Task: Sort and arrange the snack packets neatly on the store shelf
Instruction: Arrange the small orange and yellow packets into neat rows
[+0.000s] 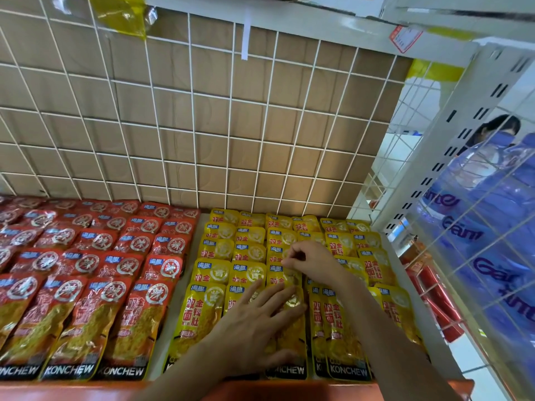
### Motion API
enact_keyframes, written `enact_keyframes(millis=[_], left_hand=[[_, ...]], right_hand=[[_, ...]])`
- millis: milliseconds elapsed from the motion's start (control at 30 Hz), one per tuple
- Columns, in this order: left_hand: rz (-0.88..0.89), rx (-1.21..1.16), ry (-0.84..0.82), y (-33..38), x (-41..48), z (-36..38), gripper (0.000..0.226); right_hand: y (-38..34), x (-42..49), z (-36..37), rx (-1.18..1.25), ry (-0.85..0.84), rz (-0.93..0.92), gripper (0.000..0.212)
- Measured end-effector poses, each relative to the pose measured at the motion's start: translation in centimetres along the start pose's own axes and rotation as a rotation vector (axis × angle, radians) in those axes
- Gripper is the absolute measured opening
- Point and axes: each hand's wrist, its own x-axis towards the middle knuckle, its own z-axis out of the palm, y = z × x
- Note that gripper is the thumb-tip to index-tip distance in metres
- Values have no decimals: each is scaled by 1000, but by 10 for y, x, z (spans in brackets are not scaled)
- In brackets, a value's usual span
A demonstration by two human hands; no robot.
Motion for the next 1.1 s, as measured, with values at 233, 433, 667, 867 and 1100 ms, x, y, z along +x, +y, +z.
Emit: enact_keyframes(millis=[233, 433, 667, 867, 1100], left_hand=[[-3, 4, 15, 0, -1, 0, 65], [7, 8, 16, 0, -1, 1, 64], [9, -1, 33, 0, -2, 1, 64], [-4, -3, 31, -1, -1, 4, 64], [16, -15, 31, 0, -1, 5, 63]], right_hand=[[2, 3, -1, -15, -22, 17, 15], [-13, 4, 4, -46, 96, -111, 13], [-22, 15, 18, -84, 0, -161, 18], [-19, 15, 22, -94, 3, -132, 18], [-19, 16, 25, -18, 1, -107, 16]])
